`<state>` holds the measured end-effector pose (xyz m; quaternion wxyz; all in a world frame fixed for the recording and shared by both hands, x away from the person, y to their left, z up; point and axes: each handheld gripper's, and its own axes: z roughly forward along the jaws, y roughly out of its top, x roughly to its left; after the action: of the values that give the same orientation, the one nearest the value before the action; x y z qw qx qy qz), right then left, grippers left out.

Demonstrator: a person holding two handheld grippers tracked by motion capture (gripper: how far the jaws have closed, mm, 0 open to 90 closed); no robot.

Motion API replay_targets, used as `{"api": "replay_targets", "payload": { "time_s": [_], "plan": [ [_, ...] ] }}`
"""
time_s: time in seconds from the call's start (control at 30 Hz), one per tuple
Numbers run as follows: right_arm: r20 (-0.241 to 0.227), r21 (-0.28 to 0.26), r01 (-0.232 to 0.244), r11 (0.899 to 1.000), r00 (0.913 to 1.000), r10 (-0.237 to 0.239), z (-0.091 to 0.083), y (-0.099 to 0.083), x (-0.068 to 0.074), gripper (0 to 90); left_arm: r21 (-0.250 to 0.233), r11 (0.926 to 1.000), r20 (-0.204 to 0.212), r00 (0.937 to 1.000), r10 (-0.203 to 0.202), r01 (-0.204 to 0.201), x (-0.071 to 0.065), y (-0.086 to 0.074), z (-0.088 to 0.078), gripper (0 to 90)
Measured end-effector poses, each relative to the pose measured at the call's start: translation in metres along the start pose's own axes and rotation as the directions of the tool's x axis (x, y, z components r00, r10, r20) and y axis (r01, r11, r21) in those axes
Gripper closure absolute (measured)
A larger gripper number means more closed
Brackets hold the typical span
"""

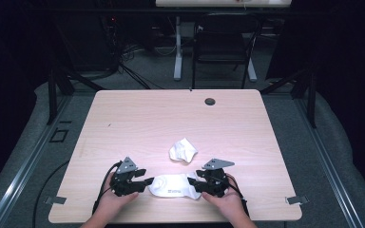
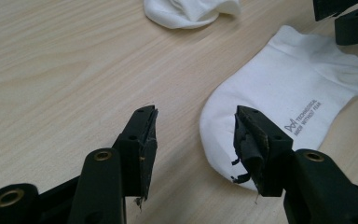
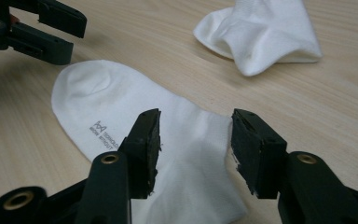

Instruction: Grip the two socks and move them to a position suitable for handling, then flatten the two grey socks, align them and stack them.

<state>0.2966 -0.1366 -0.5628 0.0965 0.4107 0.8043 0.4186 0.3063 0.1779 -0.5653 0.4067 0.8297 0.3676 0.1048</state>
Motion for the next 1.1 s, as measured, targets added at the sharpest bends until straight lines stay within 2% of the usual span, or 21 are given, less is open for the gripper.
{"api": "replay_targets", "payload": {
  "time_s": [0.23,0.43,0.5,0.6,0.77,0.93,1.0,1.1],
  "plan": [
    [0.054,0.034,0.033,0.999,0.9979,-0.035,-0.004,0.013,0.000,65.8,-0.011,0.9997,-0.011,0.9997,-0.022,0.021,0.007,0.003,0.001,46.9],
    [0.050,0.044,0.036,0.998,0.9980,-0.039,-0.002,0.026,-0.001,69.3,-0.013,0.9995,-0.001,0.9996,-0.028,0.028,0.008,0.006,0.003,47.3],
    [0.054,0.047,0.043,0.998,0.9975,-0.045,0.001,0.030,-0.001,69.3,-0.014,0.9997,-0.001,0.9998,-0.022,0.022,0.009,0.006,0.003,47.4],
    [0.050,0.050,0.051,0.997,0.9973,-0.054,0.005,0.036,0.000,68.8,-0.015,0.9993,-0.012,0.9994,-0.034,0.034,0.012,0.006,0.002,47.7],
    [0.028,0.040,0.056,0.998,0.9980,-0.057,0.012,0.044,0.002,67.0,-0.021,0.9987,0.004,0.9990,-0.045,0.045,0.017,0.006,0.001,47.9],
    [0.043,0.049,0.089,0.995,0.9949,-0.091,0.025,0.060,0.003,67.0,-0.025,0.9988,-0.001,0.9991,-0.043,0.043,0.016,0.006,-0.001,47.7],
    [0.049,0.049,0.102,0.994,0.9933,-0.104,0.030,0.066,0.004,67.0,-0.018,0.9994,-0.008,0.9996,-0.028,0.028,0.017,0.006,-0.001,47.5],
    [0.057,0.063,0.107,0.992,0.9922,-0.111,0.039,0.074,0.002,67.0,-0.024,0.9990,-0.004,0.9993,-0.038,0.038,0.018,0.007,-0.003,47.0]
  ]
}}
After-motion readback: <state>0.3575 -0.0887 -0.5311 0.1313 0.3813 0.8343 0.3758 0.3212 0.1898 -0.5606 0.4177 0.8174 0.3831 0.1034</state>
